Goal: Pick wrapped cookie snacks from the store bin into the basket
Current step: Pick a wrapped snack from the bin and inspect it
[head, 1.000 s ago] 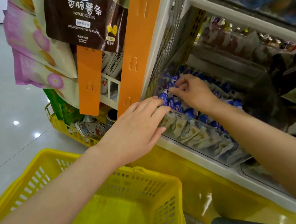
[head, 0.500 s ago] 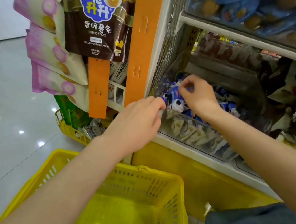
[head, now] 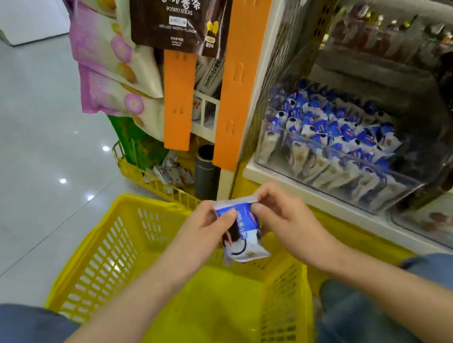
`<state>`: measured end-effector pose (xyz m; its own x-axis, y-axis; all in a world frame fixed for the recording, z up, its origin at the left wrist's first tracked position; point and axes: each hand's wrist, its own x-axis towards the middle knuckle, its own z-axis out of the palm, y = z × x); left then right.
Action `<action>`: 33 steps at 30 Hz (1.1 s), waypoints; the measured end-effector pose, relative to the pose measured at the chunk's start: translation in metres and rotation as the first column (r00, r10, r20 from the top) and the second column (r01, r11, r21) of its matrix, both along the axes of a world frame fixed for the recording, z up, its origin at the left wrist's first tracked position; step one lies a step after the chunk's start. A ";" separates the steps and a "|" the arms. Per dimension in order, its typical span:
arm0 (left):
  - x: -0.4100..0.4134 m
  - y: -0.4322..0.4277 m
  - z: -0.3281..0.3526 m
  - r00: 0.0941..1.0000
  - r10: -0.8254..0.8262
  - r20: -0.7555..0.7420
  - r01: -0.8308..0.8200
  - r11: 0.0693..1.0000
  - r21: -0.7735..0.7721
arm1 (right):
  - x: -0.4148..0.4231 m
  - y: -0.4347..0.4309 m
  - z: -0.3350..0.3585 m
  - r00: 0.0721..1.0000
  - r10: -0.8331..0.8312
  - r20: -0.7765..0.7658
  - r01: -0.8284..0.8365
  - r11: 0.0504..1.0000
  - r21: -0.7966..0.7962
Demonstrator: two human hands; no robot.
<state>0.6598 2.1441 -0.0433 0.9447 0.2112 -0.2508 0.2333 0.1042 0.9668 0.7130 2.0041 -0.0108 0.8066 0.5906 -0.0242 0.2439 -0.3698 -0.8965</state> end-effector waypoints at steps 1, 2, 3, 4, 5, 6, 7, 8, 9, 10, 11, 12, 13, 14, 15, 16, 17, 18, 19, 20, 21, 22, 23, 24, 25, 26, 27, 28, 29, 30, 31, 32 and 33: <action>-0.002 0.001 -0.002 1.000 0.016 -0.020 -0.017 1.000 -0.025 | -0.001 0.006 -0.003 0.993 -0.017 -0.120 0.020 1.000 0.016; -0.002 0.004 -0.004 0.999 0.033 -0.032 -0.033 0.999 -0.016 | -0.002 0.010 -0.006 0.975 -0.034 -0.218 0.040 0.999 0.023; -0.002 0.006 -0.006 0.998 0.048 -0.034 -0.047 0.999 0.016 | -0.003 0.014 -0.011 0.959 -0.042 -0.282 0.050 0.998 0.023; -0.002 0.009 -0.008 0.998 0.056 -0.029 -0.054 0.997 0.060 | -0.004 0.018 -0.015 0.952 -0.041 -0.304 0.045 0.999 0.007; -0.002 0.012 -0.009 0.998 0.060 -0.024 -0.058 0.993 0.100 | -0.003 0.021 -0.019 0.959 -0.039 -0.282 0.033 0.999 -0.023; -0.002 0.014 -0.010 0.998 0.066 -0.018 -0.063 0.990 0.127 | -0.002 0.025 -0.022 0.972 -0.039 -0.232 0.027 0.998 -0.055; -0.002 0.015 -0.011 0.997 0.075 -0.010 -0.073 0.988 0.138 | 0.001 0.030 -0.024 0.981 -0.045 -0.189 0.031 0.997 -0.074; -0.002 0.017 -0.012 0.996 0.088 0.001 -0.087 0.987 0.138 | 0.004 0.035 -0.024 0.985 -0.052 -0.166 0.039 0.996 -0.081; -0.002 0.019 -0.012 0.995 0.103 0.015 -0.104 0.985 0.137 | 0.007 0.040 -0.024 0.986 -0.057 -0.155 0.045 0.996 -0.083; -0.001 0.021 -0.013 0.992 0.119 0.030 -0.122 0.982 0.143 | 0.011 0.044 -0.024 0.987 -0.054 -0.152 0.042 0.996 -0.079; 0.000 0.023 -0.014 0.990 0.133 0.044 -0.138 0.978 0.157 | 0.013 0.047 -0.024 0.987 -0.042 -0.155 0.031 0.997 -0.075; 0.001 0.026 -0.015 0.988 0.147 0.051 -0.153 0.973 0.171 | 0.015 0.050 -0.024 0.987 -0.027 -0.157 0.016 0.997 -0.071; 0.001 0.029 -0.015 0.986 0.156 0.051 -0.163 0.970 0.178 | 0.016 0.052 -0.024 0.990 -0.007 -0.143 -0.003 0.998 -0.070; 0.002 0.031 -0.016 0.986 0.160 0.042 -0.165 0.969 0.181 | 0.016 0.052 -0.026 0.997 0.022 -0.073 -0.029 0.995 -0.092; 0.002 0.033 -0.016 0.986 0.163 0.026 -0.165 0.971 0.172 | 0.016 0.051 -0.029 0.994 0.073 0.077 -0.059 0.985 -0.165; 0.002 0.035 -0.018 0.986 0.165 0.002 -0.164 0.975 0.151 | 0.017 0.049 -0.032 0.952 0.144 0.271 -0.070 0.961 -0.266; 0.002 0.036 -0.019 0.985 0.169 -0.024 -0.165 0.979 0.121 | 0.017 0.048 -0.033 0.865 0.228 0.448 -0.060 0.932 -0.357; 0.001 0.036 -0.021 0.984 0.171 -0.048 -0.167 0.982 0.084 | 0.018 0.048 -0.033 0.778 0.291 0.556 -0.049 0.912 -0.408; 0.000 0.037 -0.022 0.983 0.172 -0.063 -0.169 0.985 0.042 | 0.019 0.049 -0.033 0.729 0.328 0.600 -0.053 0.902 -0.429; -0.001 0.037 -0.023 0.983 0.172 -0.069 -0.172 0.985 0.005 | 0.019 0.050 -0.034 0.714 0.342 0.611 -0.061 0.900 -0.433; -0.003 0.037 -0.024 0.983 0.171 -0.070 -0.174 0.984 -0.027 | 0.018 0.050 -0.035 0.724 0.339 0.600 -0.070 0.903 -0.425; -0.004 0.038 -0.024 0.983 0.170 -0.073 -0.174 0.983 -0.056 | 0.017 0.051 -0.036 0.761 0.310 0.569 -0.077 0.915 -0.396; -0.005 0.039 -0.024 0.983 0.166 -0.084 -0.173 0.981 -0.083 | 0.016 0.052 -0.037 0.810 0.260 0.525 -0.071 0.933 -0.353; -0.006 0.039 -0.024 0.983 0.152 -0.104 -0.163 0.981 -0.105 | 0.017 0.052 -0.039 0.861 0.205 0.466 -0.058 0.949 -0.311; -0.007 0.039 -0.023 0.983 0.129 -0.133 -0.146 0.981 -0.125 | 0.018 0.052 -0.040 0.905 0.147 0.400 -0.034 0.960 -0.277; -0.008 0.038 -0.023 0.980 0.105 -0.167 -0.129 0.981 -0.143 | 0.020 0.052 -0.040 0.943 0.086 0.321 -0.006 0.970 -0.242; -0.009 0.036 -0.023 0.977 0.093 -0.194 -0.123 0.981 -0.150 | 0.023 0.053 -0.039 0.978 0.016 0.209 0.027 0.980 -0.198; -0.010 0.033 -0.024 0.975 0.103 -0.197 -0.131 0.982 -0.134 | 0.026 0.053 -0.037 0.996 -0.056 0.066 0.065 0.988 -0.143; -0.010 0.030 -0.025 0.975 0.137 -0.175 -0.156 0.982 -0.104 | 0.029 0.054 -0.035 0.990 -0.114 -0.087 0.106 0.990 -0.096; -0.010 0.028 -0.025 0.973 0.185 -0.137 -0.196 0.978 -0.075 | 0.031 0.053 -0.032 0.964 -0.146 -0.223 0.134 0.989 -0.067; -0.011 0.027 -0.026 0.966 0.239 -0.095 -0.245 0.968 -0.058 | 0.034 0.051 -0.029 0.935 -0.145 -0.323 0.130 0.989 -0.069; -0.011 0.028 -0.026 0.955 0.289 -0.058 -0.292 0.955 -0.054 | 0.036 0.047 -0.027 0.915 -0.123 -0.385 0.090 0.991 -0.102; -0.010 0.029 -0.026 0.943 0.330 -0.034 -0.332 0.942 -0.055 | 0.037 0.044 -0.025 0.904 -0.084 -0.420 0.019 0.988 -0.156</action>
